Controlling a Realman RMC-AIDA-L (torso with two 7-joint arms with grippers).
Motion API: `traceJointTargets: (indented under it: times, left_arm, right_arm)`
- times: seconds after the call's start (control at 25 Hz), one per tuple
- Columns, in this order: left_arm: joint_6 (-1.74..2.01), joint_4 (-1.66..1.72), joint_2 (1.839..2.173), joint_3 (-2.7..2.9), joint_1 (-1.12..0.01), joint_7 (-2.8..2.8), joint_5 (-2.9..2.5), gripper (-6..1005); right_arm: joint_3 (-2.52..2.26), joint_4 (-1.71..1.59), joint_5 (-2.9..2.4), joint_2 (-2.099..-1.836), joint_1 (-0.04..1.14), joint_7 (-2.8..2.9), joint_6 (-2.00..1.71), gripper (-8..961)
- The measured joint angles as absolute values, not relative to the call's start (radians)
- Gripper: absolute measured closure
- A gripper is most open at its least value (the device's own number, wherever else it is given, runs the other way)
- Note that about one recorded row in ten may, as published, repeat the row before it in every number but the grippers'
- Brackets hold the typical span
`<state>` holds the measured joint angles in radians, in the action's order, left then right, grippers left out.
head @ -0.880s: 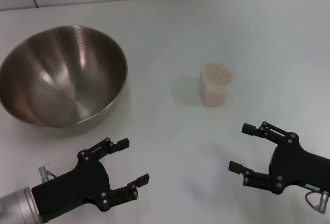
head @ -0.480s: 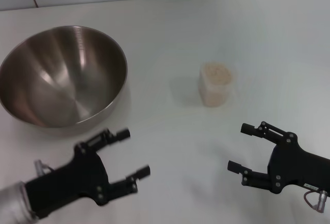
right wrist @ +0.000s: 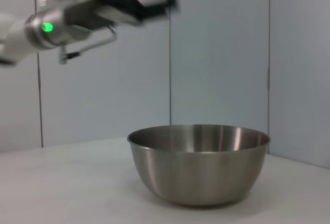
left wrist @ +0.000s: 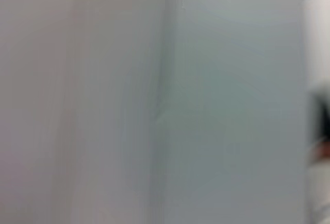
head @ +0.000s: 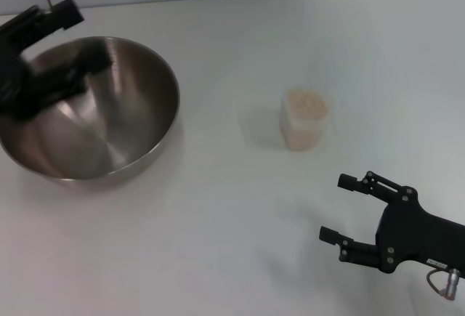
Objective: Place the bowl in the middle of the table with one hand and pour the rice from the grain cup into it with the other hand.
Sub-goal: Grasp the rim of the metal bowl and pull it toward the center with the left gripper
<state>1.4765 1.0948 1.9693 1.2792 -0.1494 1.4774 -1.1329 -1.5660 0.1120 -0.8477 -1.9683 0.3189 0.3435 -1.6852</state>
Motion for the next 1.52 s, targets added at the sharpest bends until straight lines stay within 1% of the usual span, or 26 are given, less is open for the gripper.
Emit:
traceJointTargets:
  times: [0.12, 0.16, 0.2, 0.24, 0.32, 0.36, 0.4, 0.44, 0.52, 1.0, 1.24, 1.52]
  left_arm:
    - [1.271, 1.296, 1.985, 1.232, -0.142, 1.739, -1.396, 201]
    - [1.201, 1.365, 1.995, 1.198, -0.164, 1.907, -1.575, 205]
    - [1.170, 1.409, 2.014, 1.148, -0.204, 2.061, -1.784, 208]
    - [1.170, 1.409, 2.014, 1.148, -0.204, 2.061, -1.784, 212]
    - [1.167, 1.425, 2.044, 1.074, -0.262, 2.188, -1.995, 220]
    - [1.171, 1.424, 2.050, 1.050, -0.282, 2.213, -2.044, 224]
    - [1.197, 1.401, 2.056, 1.011, -0.328, 2.253, -2.136, 228]
    - [1.197, 1.401, 2.056, 1.011, -0.328, 2.253, -2.136, 231]
    - [1.225, 1.333, 2.049, 0.974, -0.391, 2.291, -2.228, 239]
    - [1.198, 1.143, 2.037, 0.939, -0.504, 2.287, -2.398, 285]
    - [1.184, 1.098, 2.035, 0.941, -0.523, 2.285, -2.432, 308]
    - [1.184, 1.092, 2.041, 0.946, -0.529, 2.285, -2.449, 334]
  right_arm:
    - [-1.566, 0.112, -0.847, -1.968, 0.319, 0.343, -1.686, 125]
    - [-1.566, 0.112, -0.847, -1.968, 0.319, 0.344, -1.688, 125]
    - [-1.566, 0.112, -0.847, -1.968, 0.319, 0.344, -1.689, 125]
    - [-1.566, 0.112, -0.847, -1.968, 0.319, 0.344, -1.690, 125]
    - [-1.565, 0.112, -0.847, -1.967, 0.320, 0.344, -1.692, 125]
    - [-1.565, 0.112, -0.847, -1.967, 0.321, 0.343, -1.693, 125]
    - [-1.565, 0.112, -0.846, -1.966, 0.323, 0.344, -1.693, 125]
    - [-1.565, 0.112, -0.846, -1.966, 0.323, 0.344, -1.693, 125]
    - [-1.565, 0.112, -0.846, -1.965, 0.323, 0.344, -1.694, 125]
    - [-1.566, 0.112, -0.846, -1.963, 0.328, 0.344, -1.694, 125]
    - [-1.566, 0.112, -0.846, -1.963, 0.328, 0.344, -1.695, 124]
    - [-1.566, 0.112, -0.847, -1.963, 0.327, 0.344, -1.695, 124]
